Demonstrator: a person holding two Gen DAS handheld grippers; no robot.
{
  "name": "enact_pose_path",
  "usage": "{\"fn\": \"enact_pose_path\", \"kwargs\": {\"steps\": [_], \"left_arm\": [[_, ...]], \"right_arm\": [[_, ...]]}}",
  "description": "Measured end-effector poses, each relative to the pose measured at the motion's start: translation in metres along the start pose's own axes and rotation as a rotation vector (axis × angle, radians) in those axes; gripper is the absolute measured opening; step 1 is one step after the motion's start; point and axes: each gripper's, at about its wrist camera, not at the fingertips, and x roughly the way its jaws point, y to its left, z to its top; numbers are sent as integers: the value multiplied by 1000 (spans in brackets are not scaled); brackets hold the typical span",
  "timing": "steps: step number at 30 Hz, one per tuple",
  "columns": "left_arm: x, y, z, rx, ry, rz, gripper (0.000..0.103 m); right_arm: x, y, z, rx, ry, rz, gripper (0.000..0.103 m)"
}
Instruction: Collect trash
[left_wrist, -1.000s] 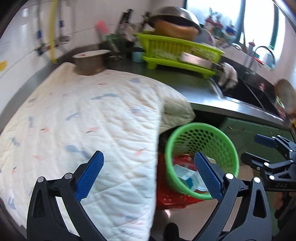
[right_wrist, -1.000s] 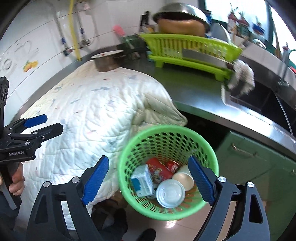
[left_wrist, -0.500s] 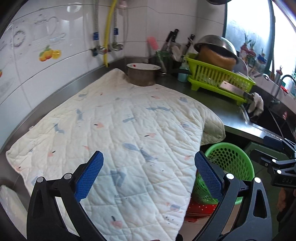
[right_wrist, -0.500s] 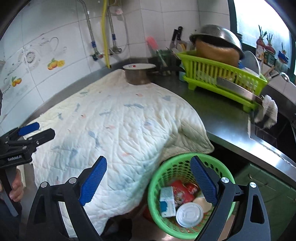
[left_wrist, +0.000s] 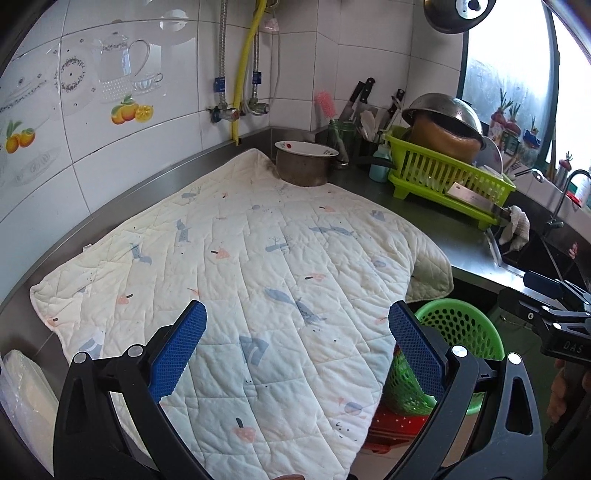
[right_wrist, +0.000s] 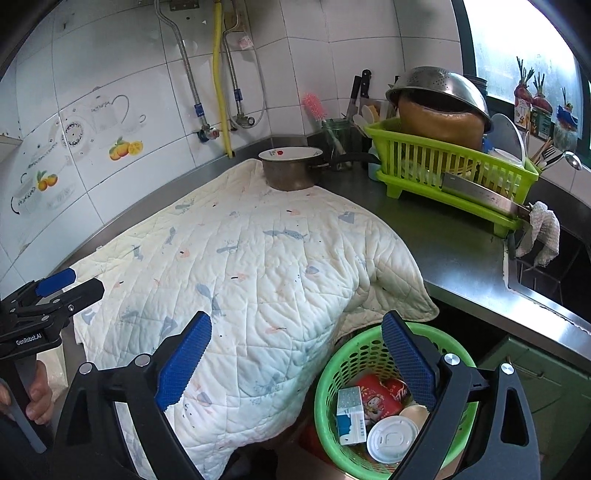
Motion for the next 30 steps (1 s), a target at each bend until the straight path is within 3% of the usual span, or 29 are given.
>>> {"fn": "enact_pose_path", "kwargs": {"steps": [12,30], "left_arm": [[-12,-3,4,-21,-38,-2,98],[-32,-2,7,-35,-92,65,98]], "right_arm": [[-25,3,6,-24,-65,-10,91],[-34,9,10,-32,-104,7,92]]}}
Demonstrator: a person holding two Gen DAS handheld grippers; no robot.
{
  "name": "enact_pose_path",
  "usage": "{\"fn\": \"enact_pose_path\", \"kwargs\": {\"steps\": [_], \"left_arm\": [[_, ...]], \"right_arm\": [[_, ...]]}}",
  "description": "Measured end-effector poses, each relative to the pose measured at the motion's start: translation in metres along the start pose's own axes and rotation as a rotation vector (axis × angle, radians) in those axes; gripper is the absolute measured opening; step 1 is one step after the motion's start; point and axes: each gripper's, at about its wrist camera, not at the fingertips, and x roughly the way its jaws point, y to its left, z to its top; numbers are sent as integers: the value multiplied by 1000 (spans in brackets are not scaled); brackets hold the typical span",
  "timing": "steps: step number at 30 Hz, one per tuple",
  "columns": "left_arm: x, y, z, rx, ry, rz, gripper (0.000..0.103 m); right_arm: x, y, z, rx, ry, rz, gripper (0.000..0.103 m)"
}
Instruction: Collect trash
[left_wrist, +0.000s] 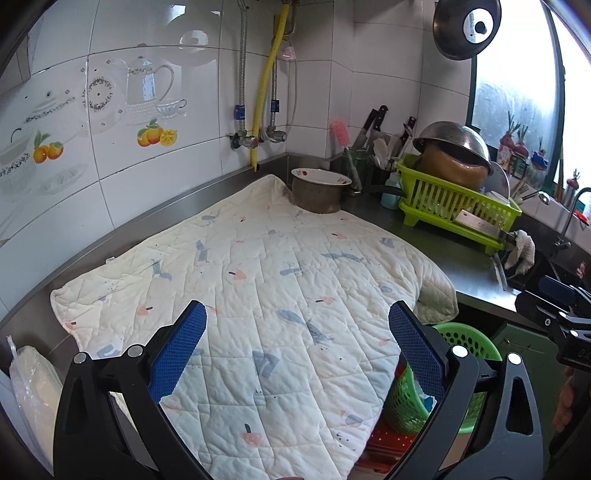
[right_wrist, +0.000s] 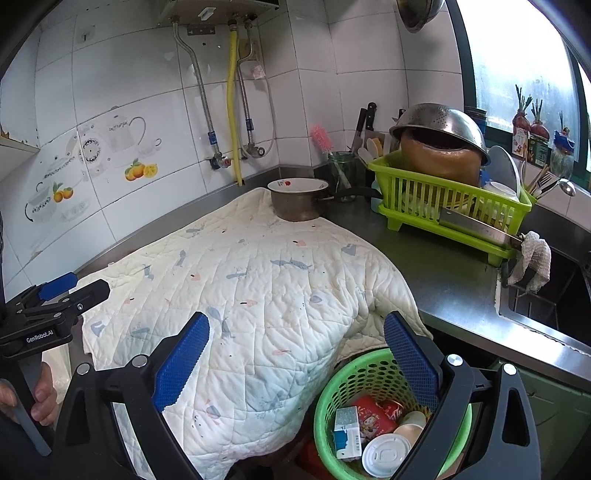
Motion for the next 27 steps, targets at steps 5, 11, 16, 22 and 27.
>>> {"fn": "enact_pose_path", "kwargs": {"steps": [5,11,16,22,27], "left_arm": [[-2,0,0,3,-5,7,98],[-2,-3,1,11,-8,11,98],[-2,-6,1,19,-9,14,98],[-1,-10,3,26,-8,9,98],[-1,-11,3,29,-5,8,98]], "right_arm": [[-1,-1,0,-1,-1,-2,92],[-1,0,0,-1,-2,-3,93],[-1,-1,0,1,-2,-2,93],[0,-2,1,4,0,-4,93],[-1,-2,0,10,-2,-5,93]]}}
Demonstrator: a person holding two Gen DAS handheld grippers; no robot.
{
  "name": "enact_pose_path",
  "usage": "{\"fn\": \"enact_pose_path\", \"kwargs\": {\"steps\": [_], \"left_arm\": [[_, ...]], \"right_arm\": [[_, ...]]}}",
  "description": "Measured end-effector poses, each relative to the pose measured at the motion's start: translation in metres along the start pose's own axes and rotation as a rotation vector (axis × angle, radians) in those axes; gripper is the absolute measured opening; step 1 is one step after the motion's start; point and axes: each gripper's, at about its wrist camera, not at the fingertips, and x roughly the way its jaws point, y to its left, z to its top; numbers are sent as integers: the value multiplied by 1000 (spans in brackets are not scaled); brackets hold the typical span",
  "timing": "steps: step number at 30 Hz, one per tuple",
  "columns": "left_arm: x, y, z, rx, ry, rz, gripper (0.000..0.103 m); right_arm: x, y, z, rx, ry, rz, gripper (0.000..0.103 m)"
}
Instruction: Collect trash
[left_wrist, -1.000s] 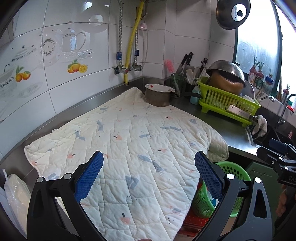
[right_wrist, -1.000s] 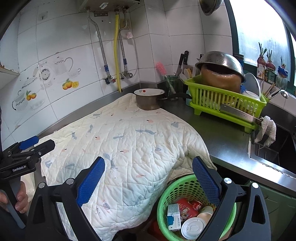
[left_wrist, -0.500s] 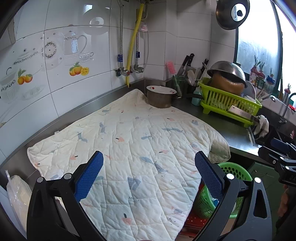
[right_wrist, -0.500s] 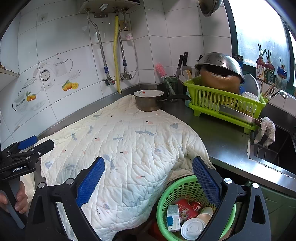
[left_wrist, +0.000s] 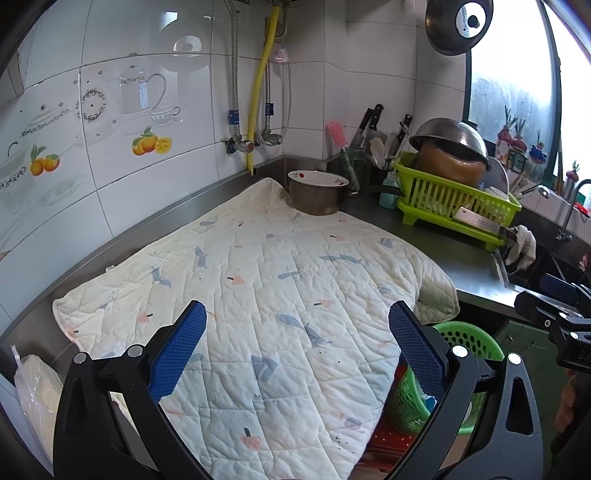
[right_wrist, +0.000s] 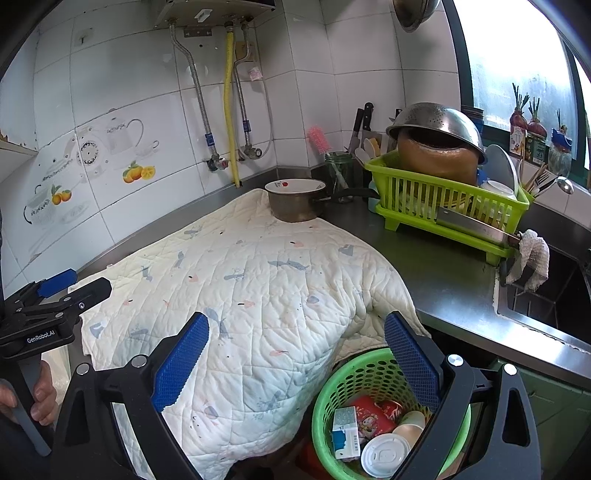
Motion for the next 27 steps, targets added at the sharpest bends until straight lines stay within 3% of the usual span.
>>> {"fn": "enact_pose_path", "kwargs": {"steps": [27], "left_arm": [[-6,0,-2,4,-22,-2,98]], "right_arm": [[-2,7,-2,-5,-3,1,93]]}}
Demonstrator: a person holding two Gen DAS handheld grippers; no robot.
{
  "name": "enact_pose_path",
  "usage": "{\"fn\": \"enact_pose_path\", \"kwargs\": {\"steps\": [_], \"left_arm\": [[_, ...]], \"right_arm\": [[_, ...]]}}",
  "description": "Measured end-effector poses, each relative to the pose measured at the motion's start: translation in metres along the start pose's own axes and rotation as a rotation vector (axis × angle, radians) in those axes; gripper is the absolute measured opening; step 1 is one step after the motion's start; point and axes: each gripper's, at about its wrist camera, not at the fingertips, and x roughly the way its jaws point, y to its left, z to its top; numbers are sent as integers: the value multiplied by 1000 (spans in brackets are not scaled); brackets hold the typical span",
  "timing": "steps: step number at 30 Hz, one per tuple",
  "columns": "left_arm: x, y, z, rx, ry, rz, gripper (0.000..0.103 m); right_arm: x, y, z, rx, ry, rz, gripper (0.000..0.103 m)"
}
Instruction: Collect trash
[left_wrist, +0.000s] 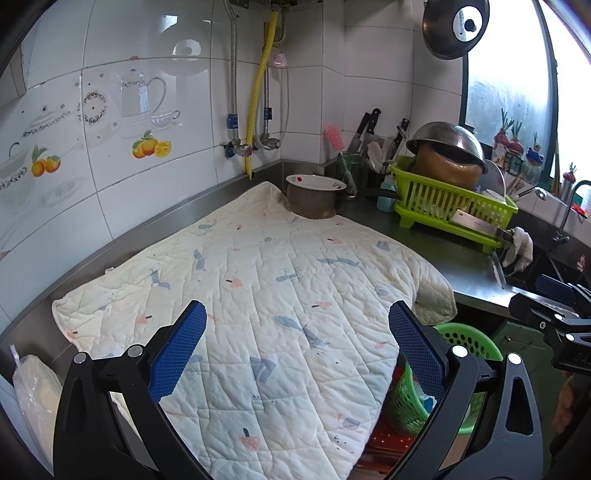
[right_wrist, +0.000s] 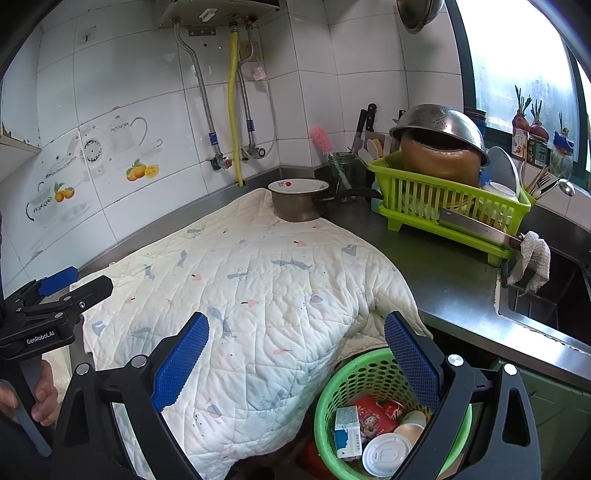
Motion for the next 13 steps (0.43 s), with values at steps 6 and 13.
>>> {"fn": "enact_pose_path", "kwargs": {"steps": [6,13], "left_arm": [[-1,-1,1,0,0,-5,98],[-1,-2,1,-1,-2,-1,98]], "right_arm": [[-1,-1,0,2,0,0,93],[-2,0,-1,4,-2,1,93]]}}
